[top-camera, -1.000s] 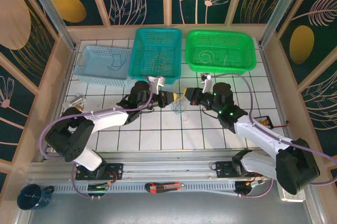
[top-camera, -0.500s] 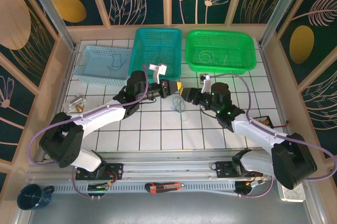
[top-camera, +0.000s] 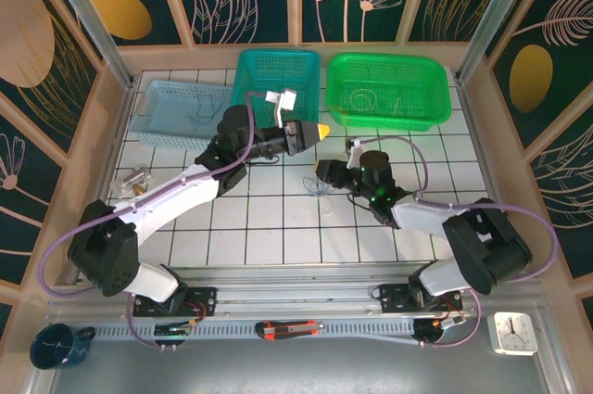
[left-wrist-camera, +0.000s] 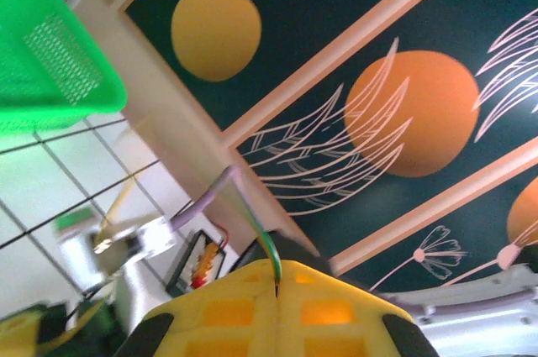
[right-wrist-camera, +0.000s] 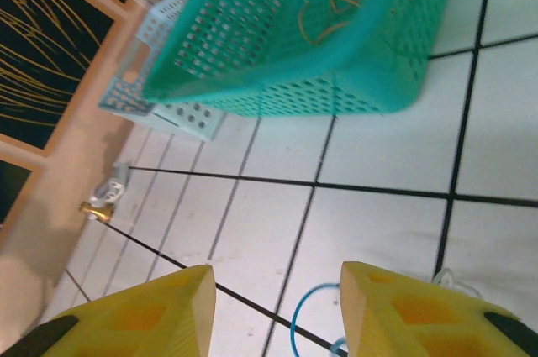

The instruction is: Untangle the cables

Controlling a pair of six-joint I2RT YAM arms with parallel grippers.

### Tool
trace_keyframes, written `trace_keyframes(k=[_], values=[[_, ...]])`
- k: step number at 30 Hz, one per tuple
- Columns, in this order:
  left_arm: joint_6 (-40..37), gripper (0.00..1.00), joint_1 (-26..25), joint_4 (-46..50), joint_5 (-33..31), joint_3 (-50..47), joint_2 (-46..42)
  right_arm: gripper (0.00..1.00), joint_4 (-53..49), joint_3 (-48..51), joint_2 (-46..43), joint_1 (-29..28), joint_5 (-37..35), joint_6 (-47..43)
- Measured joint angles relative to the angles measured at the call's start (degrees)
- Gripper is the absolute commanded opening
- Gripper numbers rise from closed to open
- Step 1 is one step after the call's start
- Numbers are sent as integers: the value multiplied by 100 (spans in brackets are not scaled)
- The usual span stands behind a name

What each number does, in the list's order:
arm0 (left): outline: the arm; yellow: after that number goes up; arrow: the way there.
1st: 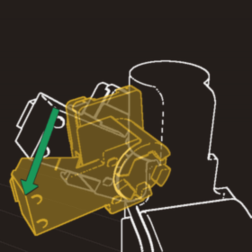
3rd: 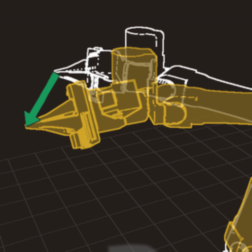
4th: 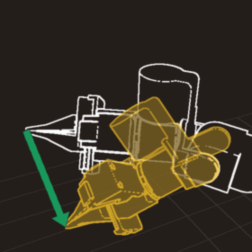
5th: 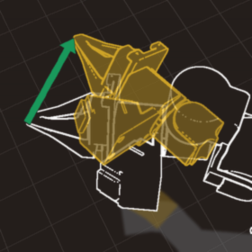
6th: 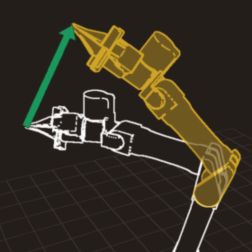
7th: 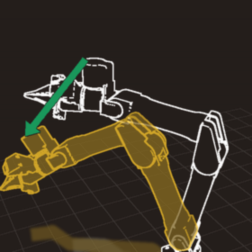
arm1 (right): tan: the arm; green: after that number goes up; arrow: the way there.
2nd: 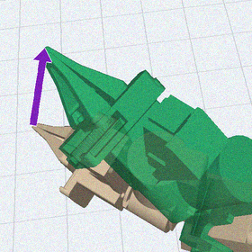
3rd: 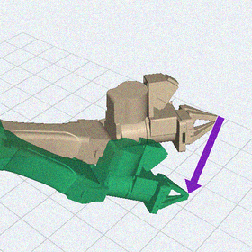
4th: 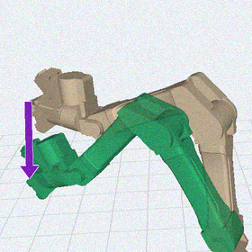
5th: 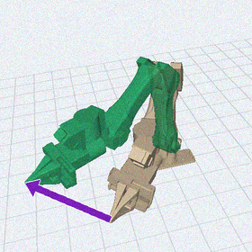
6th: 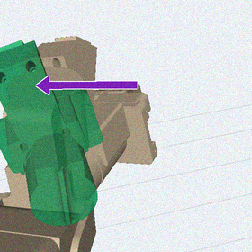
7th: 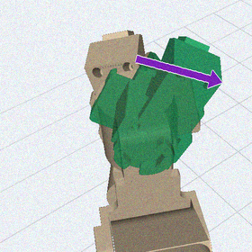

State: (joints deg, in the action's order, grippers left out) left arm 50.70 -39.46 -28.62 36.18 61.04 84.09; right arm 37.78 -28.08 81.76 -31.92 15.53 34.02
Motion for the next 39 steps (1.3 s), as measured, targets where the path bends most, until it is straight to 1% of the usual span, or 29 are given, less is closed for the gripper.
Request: trace_keyframes(k=[5, 8, 10, 13, 17, 22, 26, 30, 31, 32, 33, 34, 39], values=[[-103, 0, 2, 485, -52, 490, -116, 38, 308, 208, 341, 2, -76, 111], [-273, 0, 26, 848, -146, 811, -157, 39, 424, 330, 358, 0, -101, 151], [-409, 0, 96, 1062, -236, 1005, -157, 43, 446, 378, 352, -2, -111, 192], [-546, 0, 391, 1290, -354, 1150, -157, 48, 426, 426, 238, -11, -122, 229], [-754, 0, 1023, 1537, -544, 1270, -52, 53, 271, 422, -234, -44, -201, 232], [-1167, 0, 1602, 1773, -872, 1572, 522, 54, -179, 326, -896, -68, -315, 173], [-1532, 0, 1856, 1989, -1147, 1897, 1176, 54, -708, 195, -1370, -70, -542, 63], [-1860, 0, 2004, 2214, -1425, 2302, 1838, 54, -1257, 118, -1735, -70, -785, 13], [-1950, 2, 2035, 2308, -1495, 2415, 2004, 54, -1390, 103, -1801, -68, -837, -9], [-2037, 11, 2050, 2396, -1580, 2518, 2144, 54, -1523, 96, -1853, -68, -883, -33], [-2120, 26, 2063, 2483, -1648, 2625, 2273, 54, -1639, 96, -1893, -68, -925, -50], [-2203, 37, 2072, 2566, -1722, 2708, 2365, 54, -1740, 96, -1923, -68, -957, -63], [-2509, 79, 2072, 3001, -1943, 3136, 2618, 54, -2194, 96, -2092, -68, -1034, -68]])
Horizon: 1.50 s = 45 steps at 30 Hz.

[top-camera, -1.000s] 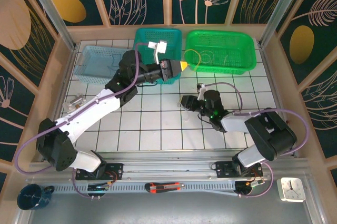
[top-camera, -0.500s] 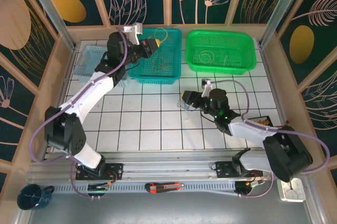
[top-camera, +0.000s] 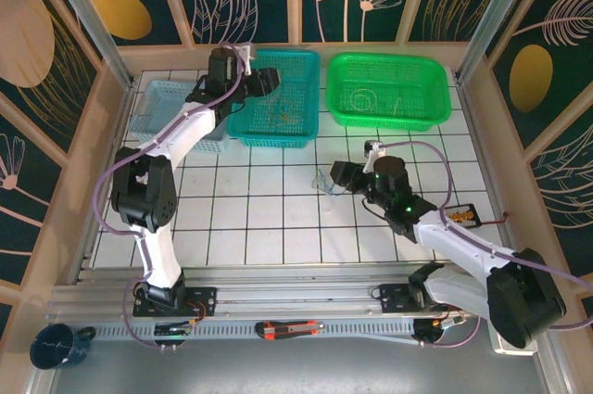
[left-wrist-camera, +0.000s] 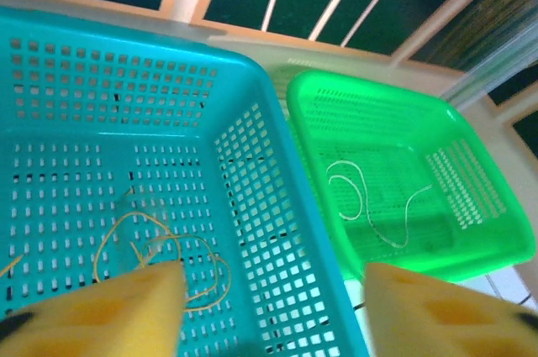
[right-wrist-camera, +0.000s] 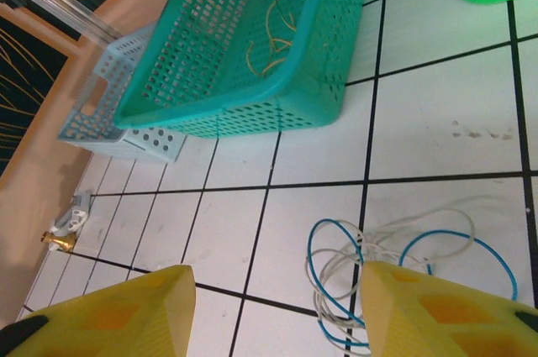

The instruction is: Untangle the cables

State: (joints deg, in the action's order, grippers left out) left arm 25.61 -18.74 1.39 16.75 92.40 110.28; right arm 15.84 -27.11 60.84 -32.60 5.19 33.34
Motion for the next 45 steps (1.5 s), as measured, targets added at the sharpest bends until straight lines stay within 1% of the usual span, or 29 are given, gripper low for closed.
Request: trace_keyframes(k=[3, 4, 10, 13, 15, 19, 23, 28, 30, 31, 33, 35, 37, 38, 45], values=[[-122, 98, 0, 142, -61, 197, 0, 54, -120, 0, -66, 0, -59, -4], [-170, 99, 0, 170, -74, 254, -4, 54, -151, 0, -70, 0, -70, -17], [-269, 99, 0, 345, -42, 396, -98, 54, -330, -11, -44, 0, -90, -129], [-269, 99, 0, 404, 57, 363, -229, 54, -457, -157, 149, -2, -90, -225], [-256, 99, 0, 396, 144, 173, -435, 54, -560, -339, 358, -2, -90, -321], [-50, 99, 0, 170, 400, -614, -1019, 53, -734, -754, 890, -44, -94, -529], [378, 99, 0, -284, 699, -1818, -1657, 52, -883, -1128, 1440, -205, -127, -734], [938, 99, -52, -846, 896, -3198, -2190, 50, -981, -1495, 2124, -404, -205, -909], [1108, 99, -114, -1034, 929, -3624, -2339, 46, -990, -1565, 2345, -439, -262, -953], [1193, 99, -157, -1128, 946, -3838, -2422, 41, -990, -1582, 2448, -452, -293, -981], [1325, 99, -264, -1252, 975, -4162, -2559, 29, -1001, -1589, 2592, -452, -385, -1045], [1421, 99, -376, -1368, 984, -4391, -2649, 14, -1019, -1587, 2695, -452, -483, -1049], [1504, 99, -483, -1499, 988, -4542, -2688, 1, -1023, -1587, 2741, -448, -568, -1038], [1526, 99, -538, -1552, 986, -4590, -2691, 0, -1025, -1585, 2745, -446, -601, -1029], [1537, 99, -890, -1637, 964, -4656, -2684, 0, -968, -1202, 2614, -308, -739, -824]])
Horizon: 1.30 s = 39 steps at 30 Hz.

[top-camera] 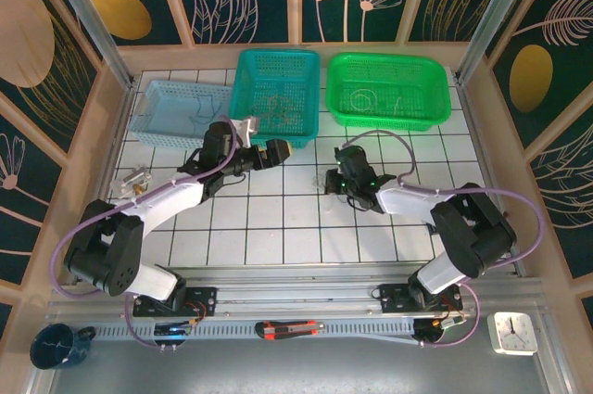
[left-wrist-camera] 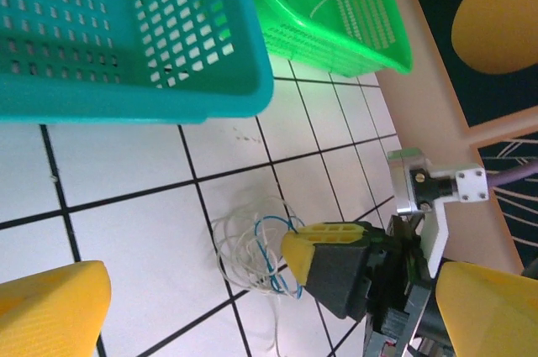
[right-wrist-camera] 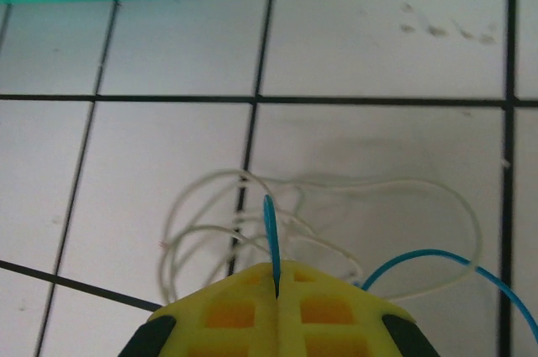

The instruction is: Untangle the cables

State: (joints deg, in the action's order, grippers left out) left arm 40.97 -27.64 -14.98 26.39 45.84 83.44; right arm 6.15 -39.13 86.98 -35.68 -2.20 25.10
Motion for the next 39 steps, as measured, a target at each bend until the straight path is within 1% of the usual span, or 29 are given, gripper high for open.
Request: trace_keyframes(k=[5, 10, 11, 12, 13, 16, 18, 21, 24, 25, 27, 29, 30, 35, 39], values=[[-42, 99, -299, -2, -61, 0, 136, 0, 11, 282, -337, 264, -42, 199], [-166, 99, -605, 11, -245, 0, 245, 0, 50, 400, -575, 352, -83, 323], [-205, 99, -684, 17, -297, 0, 269, 9, 55, 407, -595, 358, -83, 339], [-240, 99, -745, 22, -334, 0, 291, 15, 57, 407, -601, 363, -81, 374], [-286, 98, -817, 24, -391, 0, 323, 19, 59, 407, -605, 367, -81, 393], [-422, 92, -1051, 98, -564, 2, 448, 21, 61, 435, -654, 372, -81, 400], [-520, 91, -1220, 203, -664, 13, 549, 21, 44, 483, -776, 372, -81, 404], [-608, 92, -1416, 321, -791, 13, 647, 22, -11, 557, -1108, 372, -79, 446], [-608, 95, -1493, 319, -868, 11, 664, 22, -42, 647, -1534, 372, -26, 535], [-603, 97, -1491, 299, -909, 11, 664, 24, -46, 686, -1681, 365, 9, 562], [-581, 99, -1491, 293, -999, 11, 664, 30, -68, 763, -1917, 323, 72, 627], [-575, 99, -1491, 254, -1119, 11, 662, 38, -105, 822, -2068, 188, 153, 708], [-577, 99, -1491, 232, -1185, 11, 660, 40, -122, 833, -2094, 105, 188, 710], [-586, 99, -1491, 208, -1530, 11, 546, 42, -170, 925, -2041, -428, 278, 752], [-603, 99, -1434, 212, -1764, 13, 306, 41, -133, 1058, -1775, -597, 334, 839]])
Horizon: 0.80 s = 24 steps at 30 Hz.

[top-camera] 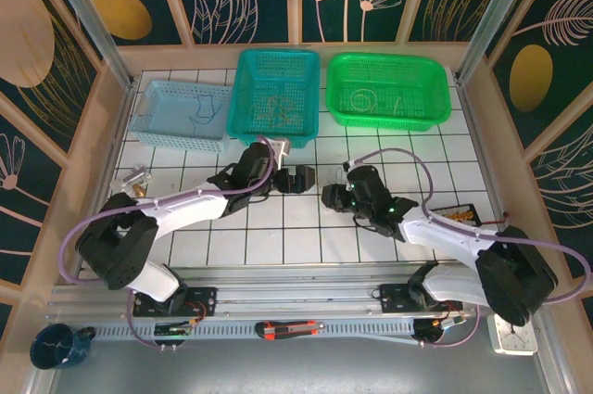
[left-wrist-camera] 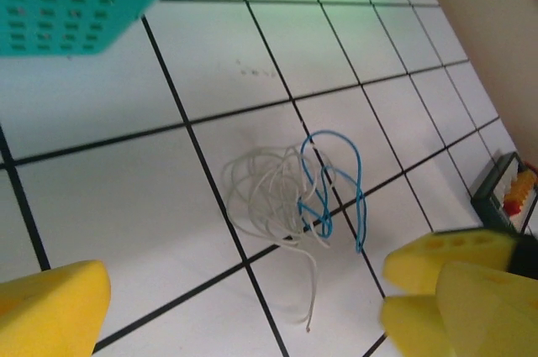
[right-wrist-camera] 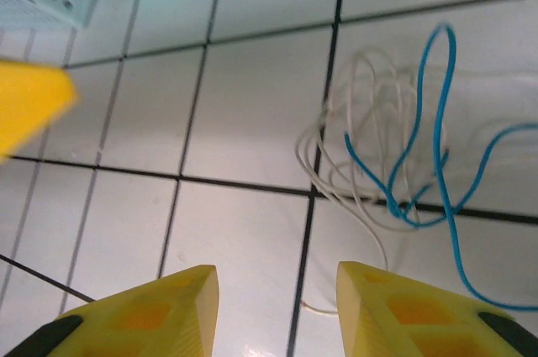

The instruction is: Untangle the cables

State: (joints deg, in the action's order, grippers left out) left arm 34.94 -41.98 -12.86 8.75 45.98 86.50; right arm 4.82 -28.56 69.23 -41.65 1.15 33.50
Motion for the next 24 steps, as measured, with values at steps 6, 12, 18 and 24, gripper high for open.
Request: trace_keyframes(k=[6, 12, 18, 24], values=[[-2, 99, 284, 33, -155, 55, -284, 41, 129, 87, 527, -2, -13, 11], [46, 99, 518, -24, -487, -48, -579, 40, 348, 87, 901, -2, -24, 11], [127, 99, 595, -15, -748, -136, -719, 39, 442, 85, 1091, 9, -118, 9], [136, 99, 603, -22, -761, -166, -732, 39, 442, 55, 1178, 42, -249, -9]])
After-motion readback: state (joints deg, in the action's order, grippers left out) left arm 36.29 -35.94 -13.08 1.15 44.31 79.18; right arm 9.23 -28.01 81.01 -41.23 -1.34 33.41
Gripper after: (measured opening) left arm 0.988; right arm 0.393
